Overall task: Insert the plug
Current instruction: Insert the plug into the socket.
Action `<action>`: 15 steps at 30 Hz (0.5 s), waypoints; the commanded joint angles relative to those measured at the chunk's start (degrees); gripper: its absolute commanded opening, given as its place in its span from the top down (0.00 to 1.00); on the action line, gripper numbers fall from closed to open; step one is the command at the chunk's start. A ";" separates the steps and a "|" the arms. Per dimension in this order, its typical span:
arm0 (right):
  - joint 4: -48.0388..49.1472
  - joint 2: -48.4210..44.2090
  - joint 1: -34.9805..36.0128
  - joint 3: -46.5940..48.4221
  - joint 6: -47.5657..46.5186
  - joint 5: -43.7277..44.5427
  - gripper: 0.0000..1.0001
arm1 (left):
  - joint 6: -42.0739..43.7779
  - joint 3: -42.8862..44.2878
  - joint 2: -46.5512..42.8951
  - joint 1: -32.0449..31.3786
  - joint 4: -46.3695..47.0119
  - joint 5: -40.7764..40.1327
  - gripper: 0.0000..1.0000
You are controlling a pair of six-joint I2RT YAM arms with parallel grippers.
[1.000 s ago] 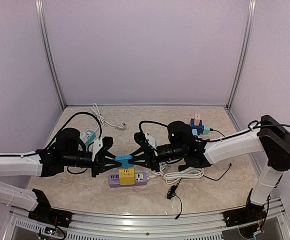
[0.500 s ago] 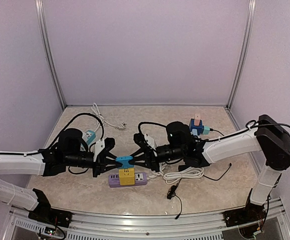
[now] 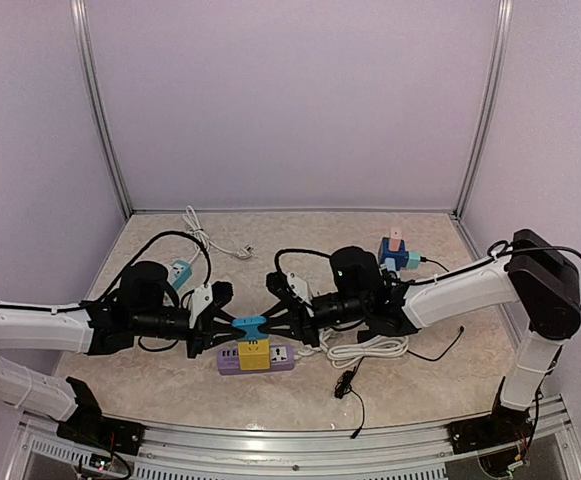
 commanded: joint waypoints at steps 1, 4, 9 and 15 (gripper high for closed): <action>1.82 1.76 -0.20 0.94 2.39 3.24 1.00 | 3.21 -0.31 0.85 -0.79 -0.19 -2.90 1.00; 2.27 1.62 -0.15 0.66 2.28 3.47 1.00 | 3.93 -0.11 1.10 -0.90 0.12 -2.90 1.00; 1.36 0.36 -0.19 0.04 1.45 4.14 1.00 | 3.73 0.25 1.72 -1.30 0.29 -2.55 1.00; 1.01 0.65 -0.20 -1.73 2.03 4.06 1.00 | 0.42 -1.21 3.27 -2.70 0.82 -2.34 1.00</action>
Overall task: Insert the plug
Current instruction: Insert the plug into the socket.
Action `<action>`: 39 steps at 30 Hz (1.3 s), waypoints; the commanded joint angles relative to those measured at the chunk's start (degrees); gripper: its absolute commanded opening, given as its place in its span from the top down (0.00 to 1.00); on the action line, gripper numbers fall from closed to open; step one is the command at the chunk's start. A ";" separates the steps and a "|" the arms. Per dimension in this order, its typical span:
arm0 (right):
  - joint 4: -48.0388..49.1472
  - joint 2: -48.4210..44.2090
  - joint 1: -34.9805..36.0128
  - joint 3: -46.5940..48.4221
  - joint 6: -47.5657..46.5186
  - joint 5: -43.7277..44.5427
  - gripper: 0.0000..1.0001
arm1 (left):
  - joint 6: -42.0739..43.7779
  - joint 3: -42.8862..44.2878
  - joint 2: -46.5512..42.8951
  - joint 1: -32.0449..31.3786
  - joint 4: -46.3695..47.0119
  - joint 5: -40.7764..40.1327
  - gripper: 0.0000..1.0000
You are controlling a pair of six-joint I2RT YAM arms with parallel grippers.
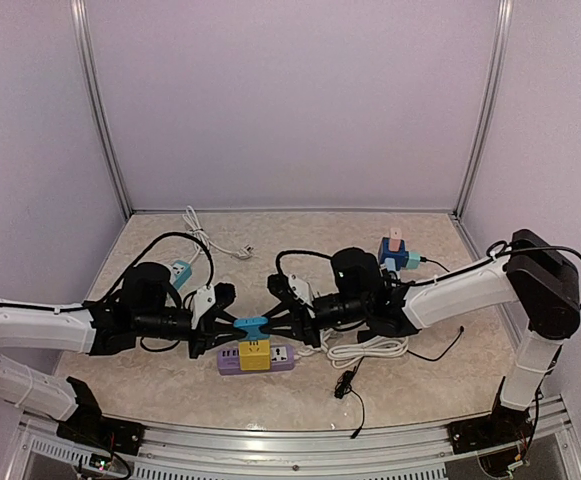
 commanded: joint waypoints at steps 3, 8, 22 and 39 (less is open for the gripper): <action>0.86 0.31 -0.11 -2.61 3.78 4.20 1.00 | -0.19 -1.85 2.19 -2.28 -0.97 -1.14 1.00; 1.08 -0.36 0.38 -2.72 3.60 4.51 1.00 | 1.28 -1.06 1.79 -2.47 -2.64 0.00 1.00; -0.10 -0.64 2.64 -4.02 3.56 6.98 1.00 | 4.73 -3.26 0.64 -4.63 -5.46 0.93 1.00; 1.27 1.37 2.68 -7.36 2.87 8.47 1.00 | 3.18 -4.52 3.30 -5.10 -5.10 -2.12 1.00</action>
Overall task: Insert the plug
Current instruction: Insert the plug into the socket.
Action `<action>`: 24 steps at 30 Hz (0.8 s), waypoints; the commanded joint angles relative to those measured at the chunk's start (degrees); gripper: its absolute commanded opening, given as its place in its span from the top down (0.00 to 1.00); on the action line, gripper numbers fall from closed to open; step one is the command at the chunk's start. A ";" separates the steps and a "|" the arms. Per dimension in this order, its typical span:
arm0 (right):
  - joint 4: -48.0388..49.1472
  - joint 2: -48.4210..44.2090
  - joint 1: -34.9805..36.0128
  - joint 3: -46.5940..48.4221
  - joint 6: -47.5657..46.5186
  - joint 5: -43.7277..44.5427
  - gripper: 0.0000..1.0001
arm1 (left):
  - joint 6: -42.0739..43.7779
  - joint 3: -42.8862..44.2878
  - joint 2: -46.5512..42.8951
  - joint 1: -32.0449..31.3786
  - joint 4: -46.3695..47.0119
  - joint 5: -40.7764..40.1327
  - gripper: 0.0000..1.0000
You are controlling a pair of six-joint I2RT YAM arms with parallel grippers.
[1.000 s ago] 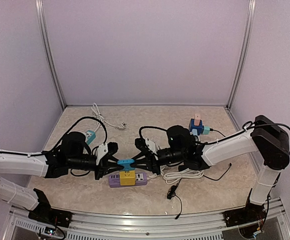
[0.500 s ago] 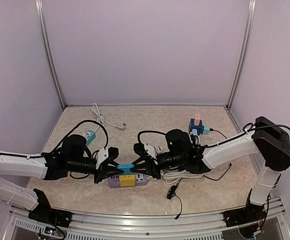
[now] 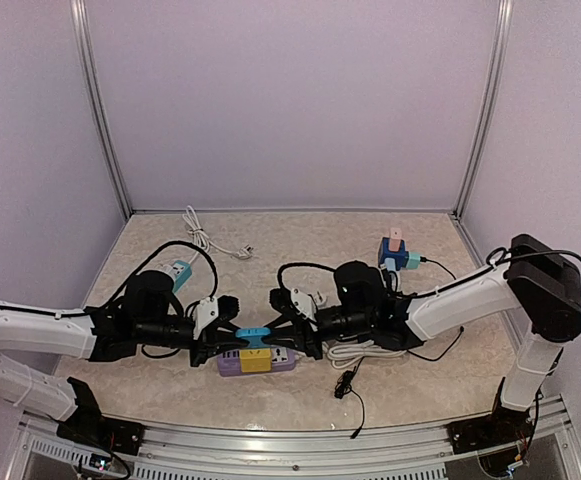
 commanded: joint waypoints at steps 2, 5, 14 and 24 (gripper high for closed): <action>-3.18 2.39 0.34 -2.87 3.83 5.08 0.99 | -0.01 -2.77 3.78 -1.98 -5.92 0.07 1.00; -4.61 1.80 0.37 -2.38 3.66 5.26 0.92 | -0.36 -3.02 3.76 -2.00 -6.11 0.28 1.00; -10.69 -0.34 0.35 2.75 2.61 4.31 0.39 | 2.43 0.72 -1.03 -1.45 -10.76 0.19 0.08; -15.83 -8.97 -1.06 4.09 5.86 7.21 0.00 | 6.96 4.66 -8.81 0.75 -23.55 -4.29 0.01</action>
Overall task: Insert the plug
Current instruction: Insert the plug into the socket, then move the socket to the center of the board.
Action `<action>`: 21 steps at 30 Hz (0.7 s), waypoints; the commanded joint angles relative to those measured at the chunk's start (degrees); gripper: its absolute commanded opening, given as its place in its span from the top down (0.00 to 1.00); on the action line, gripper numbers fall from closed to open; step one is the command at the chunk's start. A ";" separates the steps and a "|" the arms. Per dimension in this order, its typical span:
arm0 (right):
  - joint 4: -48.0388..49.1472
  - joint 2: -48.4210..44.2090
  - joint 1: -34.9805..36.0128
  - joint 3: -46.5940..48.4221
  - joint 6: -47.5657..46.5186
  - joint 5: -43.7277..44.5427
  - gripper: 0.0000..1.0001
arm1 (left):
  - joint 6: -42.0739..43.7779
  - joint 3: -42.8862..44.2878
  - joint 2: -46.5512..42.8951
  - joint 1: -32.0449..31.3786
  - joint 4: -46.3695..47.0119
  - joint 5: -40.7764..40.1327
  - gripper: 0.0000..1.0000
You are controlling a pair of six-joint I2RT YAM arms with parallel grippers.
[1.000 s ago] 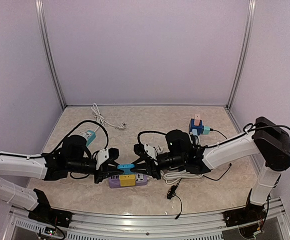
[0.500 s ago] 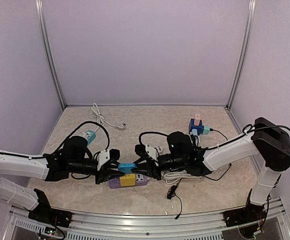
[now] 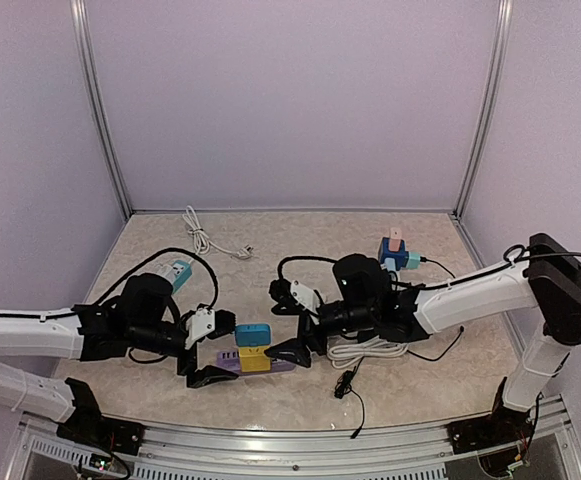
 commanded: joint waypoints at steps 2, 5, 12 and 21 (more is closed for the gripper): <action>-8.35 -7.50 -1.68 3.23 4.11 6.13 0.00 | 2.20 5.67 -4.98 3.71 -11.13 -4.04 0.01; -16.58 -10.05 -3.96 6.15 9.05 14.43 0.00 | 1.30 10.09 -6.33 9.16 -17.34 -4.70 0.01; -34.54 -14.73 -9.50 11.80 19.80 35.40 0.00 | 0.29 25.29 -2.42 21.09 -36.17 -21.33 0.01; -33.59 -17.94 -10.06 9.91 24.29 35.12 0.00 | -0.08 46.14 15.42 28.07 -55.12 -35.34 0.01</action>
